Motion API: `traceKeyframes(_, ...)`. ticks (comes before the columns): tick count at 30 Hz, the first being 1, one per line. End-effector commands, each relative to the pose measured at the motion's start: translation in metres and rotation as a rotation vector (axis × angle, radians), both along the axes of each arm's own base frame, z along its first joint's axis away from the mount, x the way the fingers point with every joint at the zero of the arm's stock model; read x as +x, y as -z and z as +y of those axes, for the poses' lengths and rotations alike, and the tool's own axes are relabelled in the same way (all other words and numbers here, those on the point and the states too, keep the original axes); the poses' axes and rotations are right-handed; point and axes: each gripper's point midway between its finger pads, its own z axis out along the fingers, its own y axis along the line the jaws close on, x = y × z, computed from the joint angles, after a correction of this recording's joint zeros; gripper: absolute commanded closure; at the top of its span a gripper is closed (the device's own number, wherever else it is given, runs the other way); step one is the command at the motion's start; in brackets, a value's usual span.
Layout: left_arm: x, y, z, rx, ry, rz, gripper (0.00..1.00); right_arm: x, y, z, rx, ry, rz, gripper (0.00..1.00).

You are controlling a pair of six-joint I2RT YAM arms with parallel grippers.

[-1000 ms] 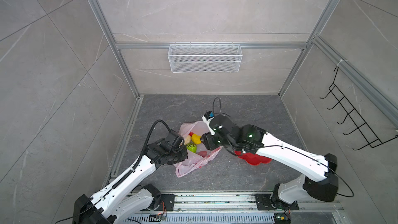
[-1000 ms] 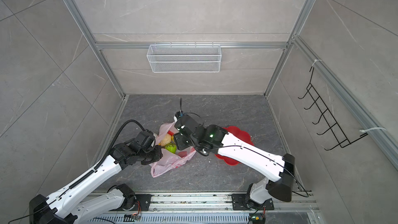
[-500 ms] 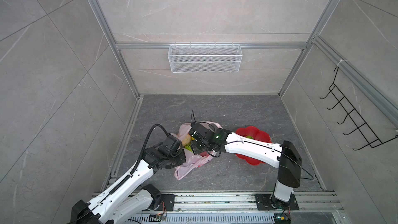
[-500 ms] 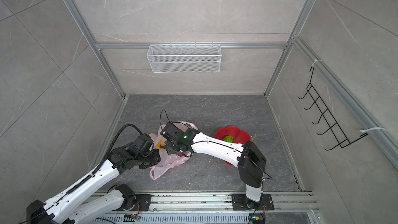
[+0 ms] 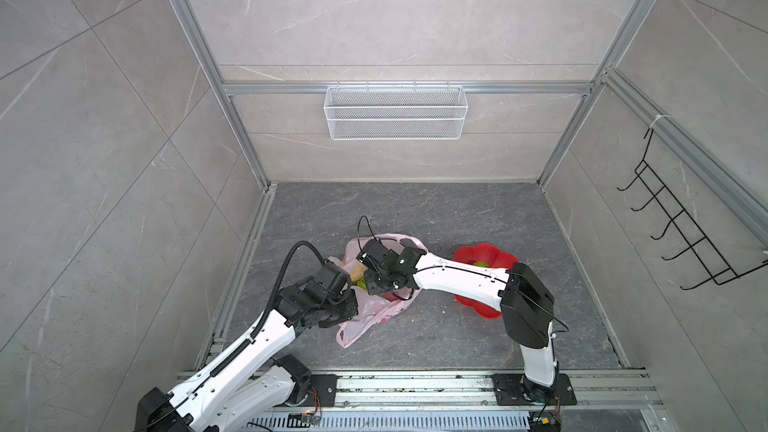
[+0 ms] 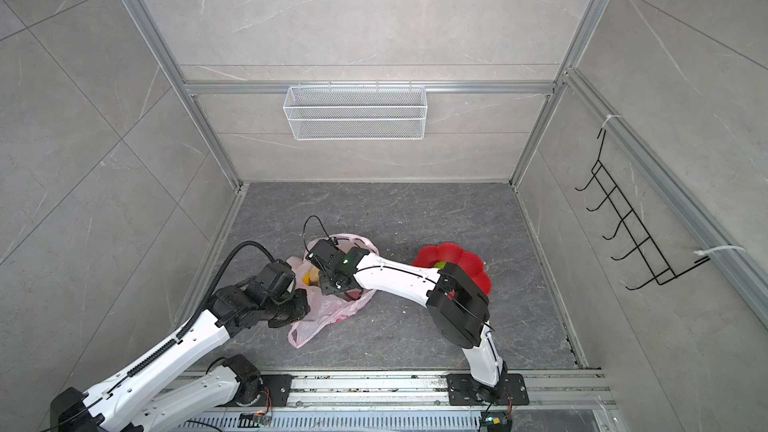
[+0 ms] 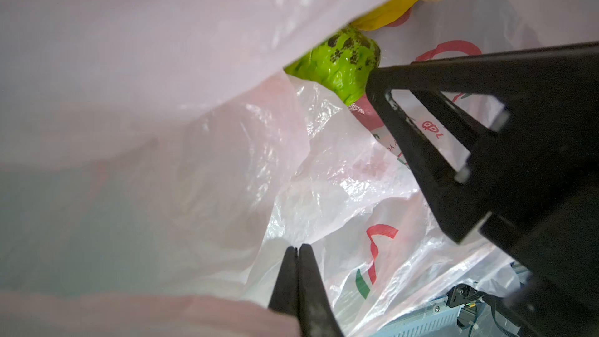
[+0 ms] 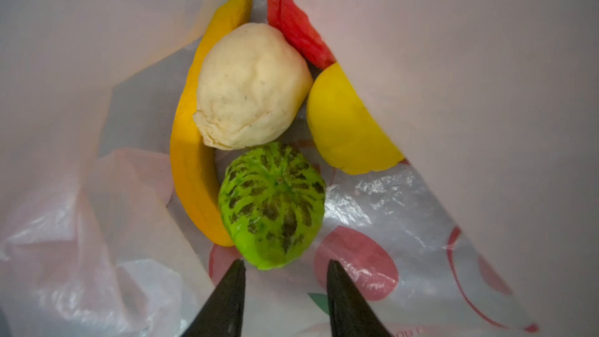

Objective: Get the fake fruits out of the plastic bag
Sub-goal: 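Move the open right gripper back into the bag's mouth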

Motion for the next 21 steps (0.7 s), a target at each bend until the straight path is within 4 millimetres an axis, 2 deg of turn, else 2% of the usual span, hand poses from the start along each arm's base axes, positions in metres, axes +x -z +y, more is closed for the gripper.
traceKeyframes(1, -0.009, 0.002, 0.000, -0.009, 0.016, 0.026, 1.00, 0.007, 0.005, 0.005, -0.007, 0.029, 0.002, 0.52)
traceKeyframes(7, -0.011, 0.002, 0.001, -0.010, 0.019, 0.030, 1.00, 0.005, 0.015, 0.009, -0.014, 0.016, 0.029, 0.42)
traceKeyframes(13, -0.011, 0.003, 0.001, -0.011, 0.015, 0.030, 1.00, 0.002, 0.023, 0.010, -0.024, 0.009, 0.046, 0.28)
traceKeyframes(21, -0.012, 0.006, 0.002, -0.010, 0.011, 0.036, 1.00, 0.000, 0.037, 0.016, -0.015, 0.007, 0.078, 0.22)
